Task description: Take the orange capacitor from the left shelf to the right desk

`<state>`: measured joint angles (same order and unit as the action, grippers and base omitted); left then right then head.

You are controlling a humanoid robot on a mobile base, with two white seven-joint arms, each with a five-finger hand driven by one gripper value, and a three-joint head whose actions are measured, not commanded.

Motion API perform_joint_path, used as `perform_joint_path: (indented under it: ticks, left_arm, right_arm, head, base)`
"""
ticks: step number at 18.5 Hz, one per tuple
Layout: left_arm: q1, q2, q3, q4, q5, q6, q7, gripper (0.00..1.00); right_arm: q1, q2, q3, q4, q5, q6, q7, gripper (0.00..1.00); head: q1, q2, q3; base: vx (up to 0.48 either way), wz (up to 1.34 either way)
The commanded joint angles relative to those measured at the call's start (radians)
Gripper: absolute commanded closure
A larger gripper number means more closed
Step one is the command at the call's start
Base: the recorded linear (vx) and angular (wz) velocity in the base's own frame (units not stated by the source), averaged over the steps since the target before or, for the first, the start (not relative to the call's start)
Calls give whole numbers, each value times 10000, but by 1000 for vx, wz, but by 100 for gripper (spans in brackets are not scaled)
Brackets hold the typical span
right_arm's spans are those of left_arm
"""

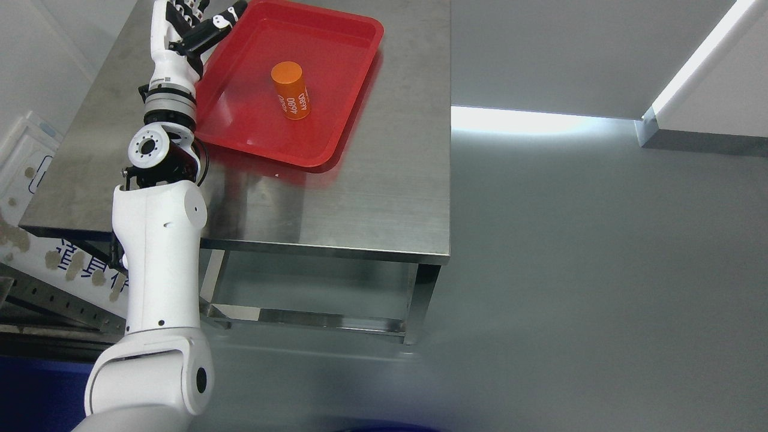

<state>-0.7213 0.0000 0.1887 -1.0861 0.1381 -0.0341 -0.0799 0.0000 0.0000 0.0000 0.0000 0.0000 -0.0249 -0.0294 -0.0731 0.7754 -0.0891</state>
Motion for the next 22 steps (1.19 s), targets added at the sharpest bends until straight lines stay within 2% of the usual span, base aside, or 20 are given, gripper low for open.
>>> perform_joint_path:
  ticks: [1, 6, 10, 16, 22]
  left_arm:
    - [707, 199, 322, 369, 0, 80, -182, 0]
    - [985, 246, 445, 169, 0, 111, -183, 0]
    - [985, 613, 812, -122, 46, 126, -198, 0]
    - [969, 660, 1487, -582, 199, 187, -198, 0]
    - [1030, 905, 1427, -752, 245, 509, -213, 0]
  right_arm:
    - [200, -175, -123, -175, 46, 3, 2, 0]
    - [200, -175, -123, -175, 46, 3, 2, 0]
    - [200, -175, -123, -175, 46, 3, 2, 0]
    - [200, -175, -123, -175, 46, 3, 2, 0]
    - [200, -175, -123, -175, 46, 3, 2, 0]
  head:
    - [0, 0, 0]
    - [0, 0, 0]
    - [0, 0, 0]
    - [0, 0, 0]
    - [0, 0, 0]
  base:
    - [0, 0]
    - [0, 0]
    - [0, 0]
    - [0, -8]
    - [0, 0]
